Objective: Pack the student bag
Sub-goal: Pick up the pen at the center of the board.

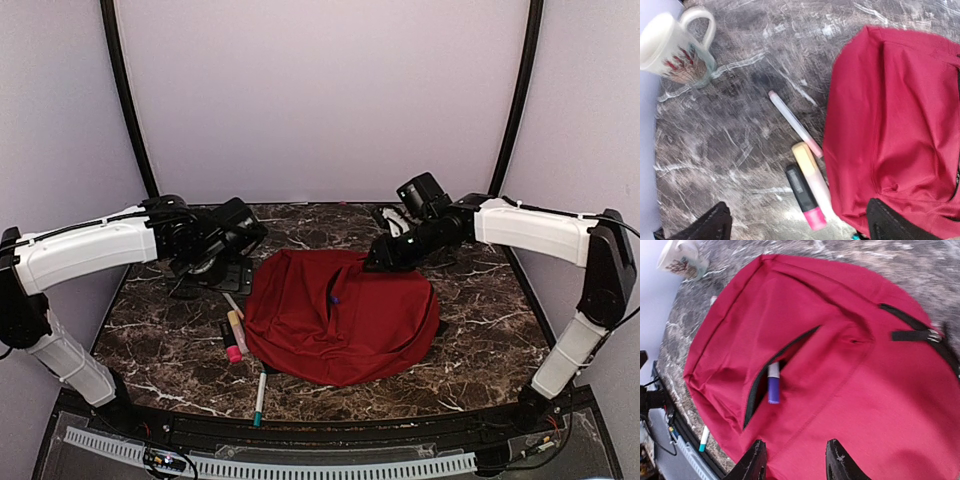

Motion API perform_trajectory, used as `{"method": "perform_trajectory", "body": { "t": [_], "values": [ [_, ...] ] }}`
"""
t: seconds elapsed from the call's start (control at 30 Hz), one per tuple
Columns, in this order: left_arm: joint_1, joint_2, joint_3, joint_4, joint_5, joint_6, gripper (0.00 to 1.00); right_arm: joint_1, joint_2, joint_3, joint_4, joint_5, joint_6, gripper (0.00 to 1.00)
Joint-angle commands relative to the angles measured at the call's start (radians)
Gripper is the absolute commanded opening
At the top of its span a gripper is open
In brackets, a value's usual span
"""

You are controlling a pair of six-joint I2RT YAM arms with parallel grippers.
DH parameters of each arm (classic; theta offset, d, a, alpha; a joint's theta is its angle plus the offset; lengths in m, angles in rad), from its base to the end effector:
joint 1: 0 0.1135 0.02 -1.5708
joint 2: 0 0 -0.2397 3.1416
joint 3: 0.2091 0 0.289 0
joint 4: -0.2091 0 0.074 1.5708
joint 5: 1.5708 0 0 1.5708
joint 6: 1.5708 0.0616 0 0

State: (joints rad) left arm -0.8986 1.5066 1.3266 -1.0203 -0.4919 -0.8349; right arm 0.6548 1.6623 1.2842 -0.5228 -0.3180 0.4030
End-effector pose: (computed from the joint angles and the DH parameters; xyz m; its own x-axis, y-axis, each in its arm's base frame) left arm 0.2345 -0.2479 0.2415 -0.8219 -0.0164 -0.5694 -0.0388 0.9989 0.0271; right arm 0.3127 0.2644 0.1997 -0.8592 -0.1900 -0.4750 -0.4299 0.7715 0.4690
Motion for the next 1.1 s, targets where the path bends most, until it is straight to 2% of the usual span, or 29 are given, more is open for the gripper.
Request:
{"method": "perform_trajectory", "body": {
  "t": [0.0,0.1,0.2,0.3,0.4,0.6,0.77,0.93,1.07],
  "values": [
    [0.014,-0.064,0.014,-0.004,-0.164,-0.003,0.99,-0.016,-0.094,0.014,-0.103,0.202,0.026,0.45],
    [0.041,-0.069,0.010,0.028,-0.145,0.039,0.99,-0.023,-0.157,0.022,-0.143,0.303,0.074,0.55],
    [0.117,-0.070,-0.013,0.082,-0.011,0.073,0.99,-0.040,-0.232,0.008,-0.171,0.374,0.124,0.68],
    [0.175,-0.060,-0.018,0.072,0.050,-0.013,0.93,-0.067,-0.315,-0.040,-0.168,0.394,0.165,0.84],
    [0.198,-0.043,-0.010,0.079,0.090,-0.097,0.88,-0.095,-0.388,-0.091,-0.160,0.389,0.181,0.92],
    [0.258,0.064,0.052,-0.007,0.241,-0.380,0.82,-0.113,-0.446,-0.124,-0.216,0.404,0.185,0.93],
    [0.277,0.145,0.089,0.003,0.294,-0.477,0.80,-0.113,-0.472,-0.125,-0.270,0.417,0.203,0.91],
    [0.365,0.194,0.038,0.069,0.405,-0.575,0.72,-0.114,-0.528,-0.164,-0.311,0.432,0.245,0.90],
    [0.386,0.240,0.053,0.086,0.398,-0.617,0.71,-0.114,-0.591,-0.192,-0.339,0.451,0.296,0.89]
  ]
}}
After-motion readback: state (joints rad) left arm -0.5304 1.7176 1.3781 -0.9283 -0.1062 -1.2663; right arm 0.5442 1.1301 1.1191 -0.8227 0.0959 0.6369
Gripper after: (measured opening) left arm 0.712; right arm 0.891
